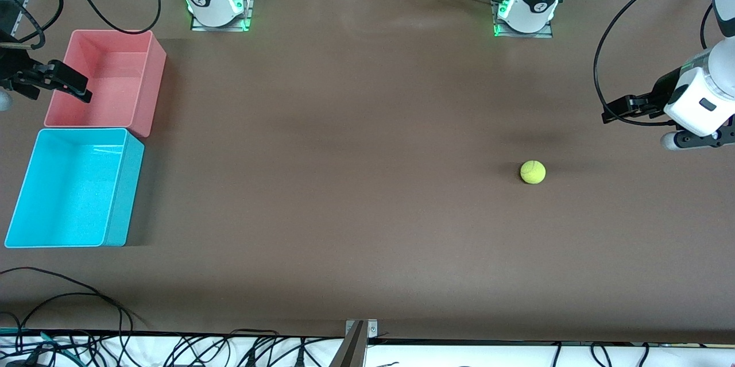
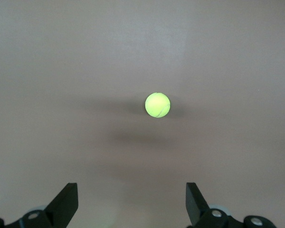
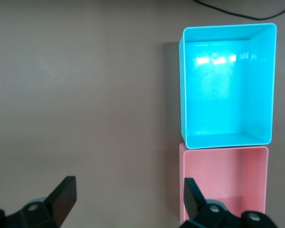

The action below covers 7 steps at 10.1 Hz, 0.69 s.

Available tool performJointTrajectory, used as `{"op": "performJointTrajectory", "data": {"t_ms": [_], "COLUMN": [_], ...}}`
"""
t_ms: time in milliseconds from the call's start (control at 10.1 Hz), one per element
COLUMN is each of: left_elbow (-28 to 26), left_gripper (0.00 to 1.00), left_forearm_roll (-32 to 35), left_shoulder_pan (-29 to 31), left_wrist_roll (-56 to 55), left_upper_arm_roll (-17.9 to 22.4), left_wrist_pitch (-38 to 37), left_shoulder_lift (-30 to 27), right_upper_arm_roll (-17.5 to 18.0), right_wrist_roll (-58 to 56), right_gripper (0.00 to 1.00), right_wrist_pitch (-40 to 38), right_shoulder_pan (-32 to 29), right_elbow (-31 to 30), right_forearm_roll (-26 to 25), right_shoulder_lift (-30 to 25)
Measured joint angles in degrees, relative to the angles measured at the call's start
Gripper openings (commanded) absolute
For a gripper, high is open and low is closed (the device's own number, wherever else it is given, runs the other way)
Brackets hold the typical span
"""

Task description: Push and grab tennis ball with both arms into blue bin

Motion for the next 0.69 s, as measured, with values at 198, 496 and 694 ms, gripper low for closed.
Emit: {"op": "performJointTrajectory", "data": {"t_ms": [198, 496, 694], "left_elbow": [0.0, 0.0, 0.0], "left_gripper": [1.0, 1.0, 1.0], "left_forearm_roll": [0.0, 0.0, 0.0], "left_shoulder_pan": [0.0, -0.1, -0.1], "left_wrist_roll": [0.0, 0.0, 0.0], "left_upper_arm_roll": [0.0, 0.0, 0.0], "left_wrist_pitch": [0.0, 0.0, 0.0], "left_shoulder_lift": [0.0, 0.0, 0.0], "right_upper_arm_roll": [-0.1, -0.6, -1.3], "right_wrist_roll": [0.0, 0.1, 0.1], "right_gripper": [1.0, 1.0, 1.0], "right_wrist_pitch": [0.0, 0.0, 0.0], "right_shoulder_pan": [0.0, -0.2, -0.6], "right_elbow": [0.0, 0.0, 0.0], "right_forearm_roll": [0.2, 0.2, 0.3], "right_shoulder_lift": [0.0, 0.0, 0.1]}}
